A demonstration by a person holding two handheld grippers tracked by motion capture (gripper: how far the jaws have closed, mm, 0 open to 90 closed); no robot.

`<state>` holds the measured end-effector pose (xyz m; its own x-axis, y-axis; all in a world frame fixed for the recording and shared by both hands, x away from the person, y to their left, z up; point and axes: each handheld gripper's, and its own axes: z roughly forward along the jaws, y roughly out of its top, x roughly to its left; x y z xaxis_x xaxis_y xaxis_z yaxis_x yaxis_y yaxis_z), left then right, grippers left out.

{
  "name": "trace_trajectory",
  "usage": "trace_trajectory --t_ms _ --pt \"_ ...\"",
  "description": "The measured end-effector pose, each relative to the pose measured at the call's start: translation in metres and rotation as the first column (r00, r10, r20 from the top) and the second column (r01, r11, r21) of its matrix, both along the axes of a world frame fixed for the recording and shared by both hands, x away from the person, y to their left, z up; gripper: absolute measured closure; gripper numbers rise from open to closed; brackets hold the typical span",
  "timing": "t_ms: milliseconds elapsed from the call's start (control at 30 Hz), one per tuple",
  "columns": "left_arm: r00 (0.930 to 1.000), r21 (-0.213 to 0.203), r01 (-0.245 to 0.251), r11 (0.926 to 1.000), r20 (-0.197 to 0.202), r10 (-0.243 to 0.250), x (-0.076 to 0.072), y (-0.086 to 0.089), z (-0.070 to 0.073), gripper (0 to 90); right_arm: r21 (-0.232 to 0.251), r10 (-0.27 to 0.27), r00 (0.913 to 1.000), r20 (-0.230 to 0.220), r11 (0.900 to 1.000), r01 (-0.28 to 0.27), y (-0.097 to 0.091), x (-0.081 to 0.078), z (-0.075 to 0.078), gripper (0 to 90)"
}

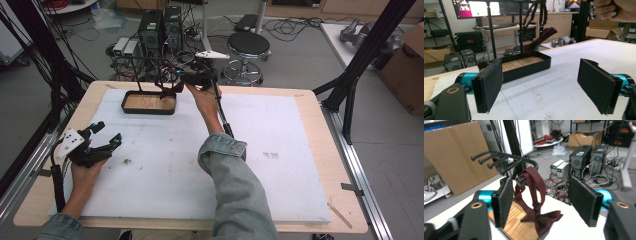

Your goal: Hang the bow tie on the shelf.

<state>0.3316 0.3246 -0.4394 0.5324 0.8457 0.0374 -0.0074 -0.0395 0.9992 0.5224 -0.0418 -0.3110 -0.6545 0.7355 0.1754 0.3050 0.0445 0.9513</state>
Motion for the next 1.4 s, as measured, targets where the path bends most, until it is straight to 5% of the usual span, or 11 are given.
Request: trace_trajectory --t_ms 567,867,1400 --pt "1.0 0.014 0.0 0.9999 -0.003 0.0 -0.001 -0.001 0.0 20.7 0.0 -0.06 0.9946 0.085 0.9982 0.06 -0.073 -0.036 0.026 23.8" --pt "1.0 0.023 -0.001 0.9997 -0.004 0.001 -0.001 -0.001 0.0 20.7 -0.011 -0.121 0.9855 0.12 0.9923 0.123 -0.125 -0.069 0.025 22.1" --pt "1.0 0.03 -0.005 0.9995 -0.007 0.006 -0.001 -0.002 0.0 20.6 -0.013 -0.215 0.9718 0.096 0.976 0.217 -0.199 -0.131 -0.001 17.4"
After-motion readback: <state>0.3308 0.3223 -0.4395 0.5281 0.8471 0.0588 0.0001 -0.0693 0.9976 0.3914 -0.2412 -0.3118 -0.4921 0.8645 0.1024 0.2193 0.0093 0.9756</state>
